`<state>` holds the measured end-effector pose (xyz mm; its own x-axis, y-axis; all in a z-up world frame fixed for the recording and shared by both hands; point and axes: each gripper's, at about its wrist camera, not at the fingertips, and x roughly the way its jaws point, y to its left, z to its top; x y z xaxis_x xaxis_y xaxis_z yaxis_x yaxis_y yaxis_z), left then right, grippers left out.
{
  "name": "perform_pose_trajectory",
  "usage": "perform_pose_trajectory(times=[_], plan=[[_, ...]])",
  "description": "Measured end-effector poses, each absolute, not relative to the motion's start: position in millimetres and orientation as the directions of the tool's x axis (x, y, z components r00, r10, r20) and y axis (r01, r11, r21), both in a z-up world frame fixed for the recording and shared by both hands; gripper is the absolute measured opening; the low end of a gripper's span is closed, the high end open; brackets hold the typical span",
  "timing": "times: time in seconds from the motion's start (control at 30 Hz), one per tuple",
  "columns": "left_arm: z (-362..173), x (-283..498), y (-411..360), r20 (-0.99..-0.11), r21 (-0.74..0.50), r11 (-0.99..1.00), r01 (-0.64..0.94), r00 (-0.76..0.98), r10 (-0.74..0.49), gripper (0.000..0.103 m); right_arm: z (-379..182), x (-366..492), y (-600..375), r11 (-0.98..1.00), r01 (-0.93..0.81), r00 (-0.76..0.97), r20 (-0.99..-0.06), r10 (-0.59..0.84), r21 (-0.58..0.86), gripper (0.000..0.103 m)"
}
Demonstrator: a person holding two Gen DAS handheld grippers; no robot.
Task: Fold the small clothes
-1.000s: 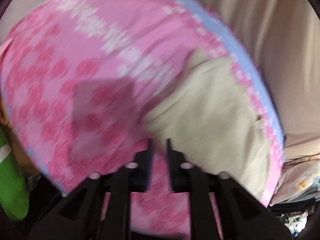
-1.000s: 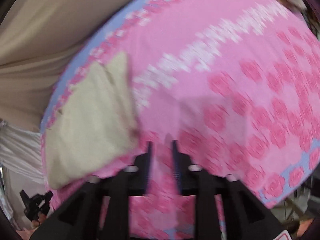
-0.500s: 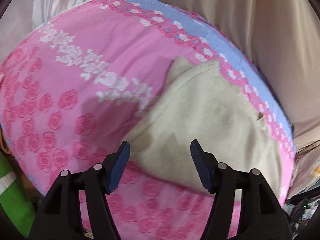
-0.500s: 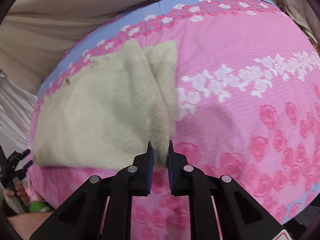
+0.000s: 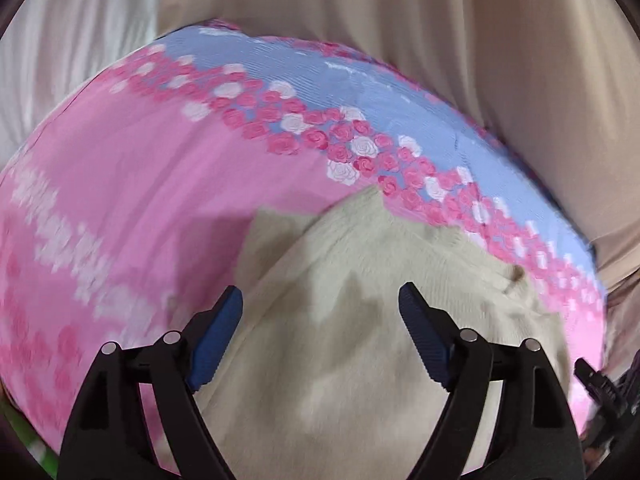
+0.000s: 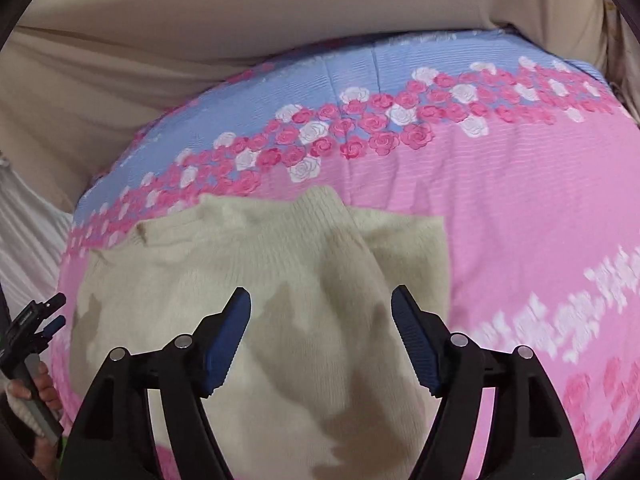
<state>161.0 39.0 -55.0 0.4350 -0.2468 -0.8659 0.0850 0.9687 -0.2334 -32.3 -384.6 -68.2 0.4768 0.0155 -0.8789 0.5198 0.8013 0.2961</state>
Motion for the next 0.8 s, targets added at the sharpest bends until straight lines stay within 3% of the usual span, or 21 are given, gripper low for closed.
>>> perform_pose_trajectory(times=[0.03,0.07,0.1,0.13,0.17,0.23,0.33,0.43,0.53,0.63,0.7,0.77,0.8], plan=[[-65,171,31,-0.879,-0.219,0.97,0.101,0.412,-0.241,0.076,-81,-26,-388,0.784,0.539,0.459,-0.888,0.031,0.306,0.072],[-75,177,26,-0.89,-0.207,0.971,0.115,0.389,-0.236,0.054,-90,-24,-388,0.775,0.544,0.449,-0.892,0.054,0.321,0.067],[-84,182,21,-0.905,-0.192,0.973,0.128,0.36,-0.226,0.017,-95,-25,-386,0.772,0.54,0.442,-0.894,0.077,0.334,0.031],[-91,184,20,-0.917,-0.193,0.971,0.138,0.327,-0.229,0.011,-90,-28,-384,0.768,0.539,0.454,-0.887,0.08,0.345,0.011],[-85,181,25,-0.903,-0.23,0.964,0.135,0.341,-0.263,0.008,-80,-35,-382,0.764,0.526,0.491,-0.867,0.086,0.374,0.01],[-54,169,39,-0.847,-0.322,0.935,0.146,0.396,-0.354,0.008,-41,-55,-376,0.777,0.48,0.591,-0.804,0.057,0.408,0.008],[-20,164,47,-0.8,-0.359,0.918,0.168,0.452,-0.395,0.008,-5,-71,-384,0.769,0.484,0.655,-0.755,-0.002,0.418,0.007],[-23,182,39,-0.818,-0.327,0.932,0.154,0.448,-0.361,0.01,-37,-56,-405,0.748,0.534,0.594,-0.804,0.0,0.394,0.012],[-74,199,22,-0.903,-0.205,0.973,0.103,0.363,-0.229,0.013,-101,-38,-417,0.722,0.63,0.396,-0.918,0.017,0.285,0.018],[-71,184,22,-0.904,-0.196,0.977,0.078,0.373,-0.211,0.014,-54,-59,-397,0.729,0.605,0.545,-0.834,-0.087,0.319,0.019],[-46,168,22,-0.876,-0.197,0.975,0.106,0.427,-0.223,0.026,-27,-62,-381,0.783,0.549,0.598,-0.791,-0.125,0.292,0.021],[-29,160,17,-0.851,-0.197,0.972,0.127,0.471,-0.234,0.039,-25,-51,-367,0.823,0.492,0.592,-0.803,-0.076,0.284,0.021],[-29,160,12,-0.85,-0.186,0.973,0.137,0.474,-0.229,0.041,-34,-42,-362,0.838,0.478,0.568,-0.82,-0.066,0.263,0.021]])
